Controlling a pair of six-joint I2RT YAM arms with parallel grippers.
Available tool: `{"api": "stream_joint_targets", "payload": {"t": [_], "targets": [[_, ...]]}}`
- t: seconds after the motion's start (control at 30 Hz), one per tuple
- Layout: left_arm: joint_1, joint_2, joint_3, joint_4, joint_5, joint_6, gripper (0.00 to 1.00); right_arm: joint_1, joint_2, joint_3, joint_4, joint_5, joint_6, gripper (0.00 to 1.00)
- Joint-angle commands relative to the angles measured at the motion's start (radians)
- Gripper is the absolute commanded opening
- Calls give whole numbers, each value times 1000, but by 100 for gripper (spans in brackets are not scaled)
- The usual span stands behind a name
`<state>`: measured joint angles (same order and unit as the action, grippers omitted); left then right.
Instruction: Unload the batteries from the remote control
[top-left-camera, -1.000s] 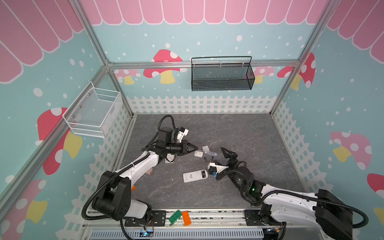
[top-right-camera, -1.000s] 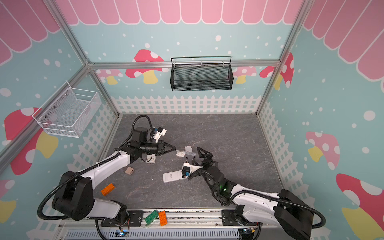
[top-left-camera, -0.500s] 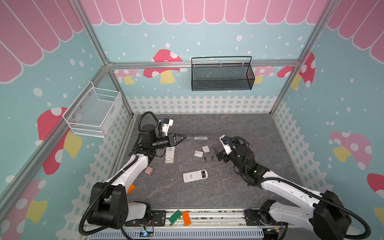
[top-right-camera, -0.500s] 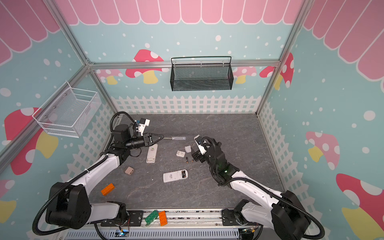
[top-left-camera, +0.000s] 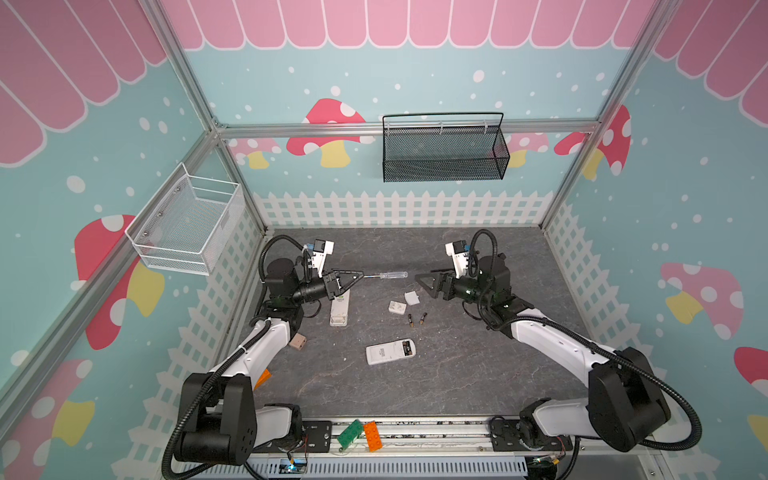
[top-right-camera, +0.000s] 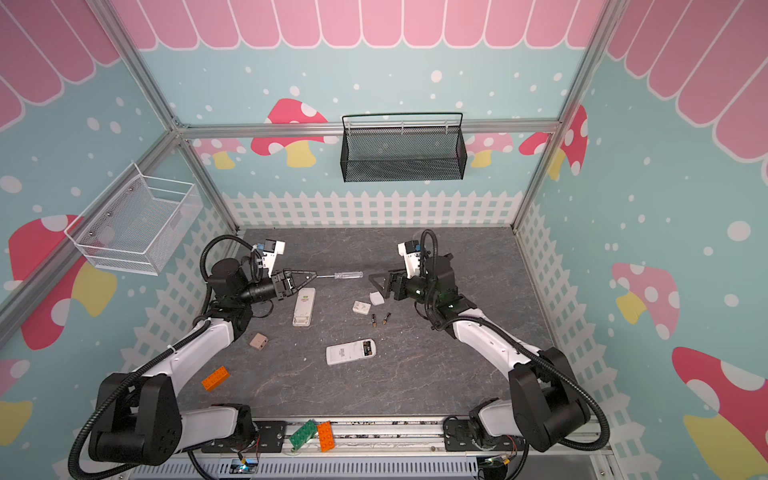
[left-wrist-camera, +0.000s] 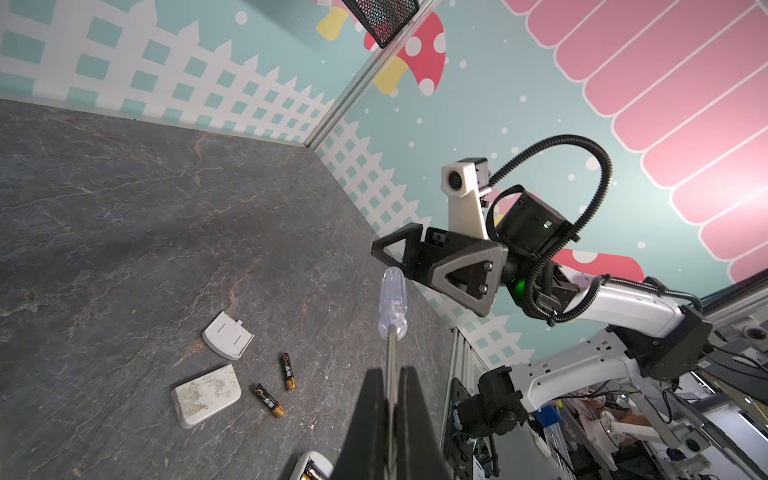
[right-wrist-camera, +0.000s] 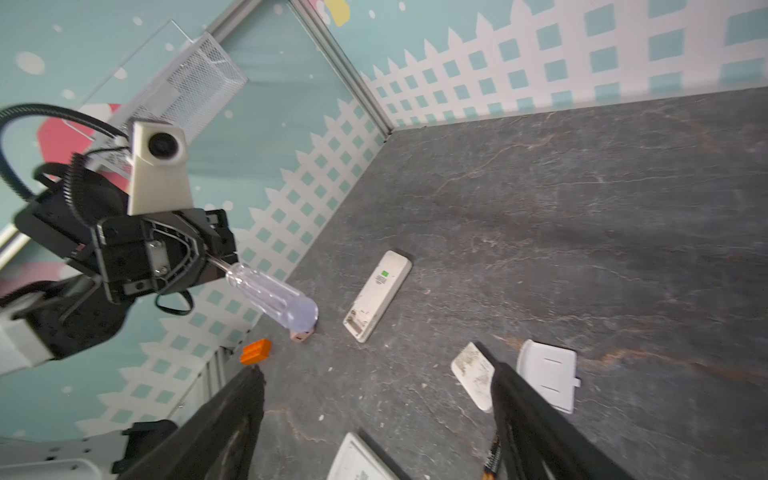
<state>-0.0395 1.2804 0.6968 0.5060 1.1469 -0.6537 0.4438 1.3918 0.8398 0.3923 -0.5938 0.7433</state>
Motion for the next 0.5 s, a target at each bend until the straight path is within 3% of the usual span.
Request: {"api": "stream_joint_targets", "payload": {"t": [0.0,0.3,0.47], "targets": [[6,-23,-26,81,53,39,0,-1,57,45,164,-191,220,85],[1,-23,-40,142,55,6,0,28,201,139,229,-296,316,80],[-20,-13,-37,151,56,5,0,55,264,148,354,-349,383,76]]}}
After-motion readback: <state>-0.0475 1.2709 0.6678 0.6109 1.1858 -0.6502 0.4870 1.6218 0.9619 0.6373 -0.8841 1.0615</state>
